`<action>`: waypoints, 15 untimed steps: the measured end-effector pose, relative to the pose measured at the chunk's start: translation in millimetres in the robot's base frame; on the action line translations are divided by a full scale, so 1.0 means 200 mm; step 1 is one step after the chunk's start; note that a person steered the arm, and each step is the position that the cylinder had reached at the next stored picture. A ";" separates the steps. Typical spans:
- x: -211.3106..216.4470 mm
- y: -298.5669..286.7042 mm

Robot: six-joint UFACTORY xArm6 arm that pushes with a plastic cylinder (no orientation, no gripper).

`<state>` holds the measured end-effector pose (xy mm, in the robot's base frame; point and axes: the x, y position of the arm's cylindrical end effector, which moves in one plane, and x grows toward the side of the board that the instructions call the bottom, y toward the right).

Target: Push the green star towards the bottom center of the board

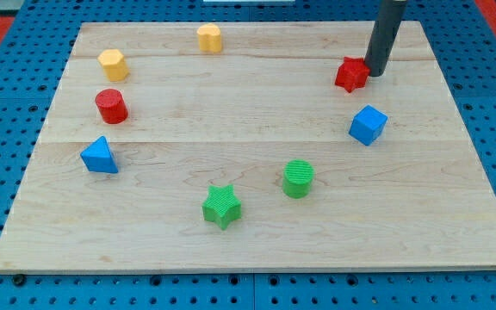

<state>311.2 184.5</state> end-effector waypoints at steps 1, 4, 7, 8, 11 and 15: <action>0.03 0.01; -0.08 -0.33; -0.58 -0.92; -0.47 -0.99; -0.54 -1.43; 0.36 -1.39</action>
<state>383.2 -94.2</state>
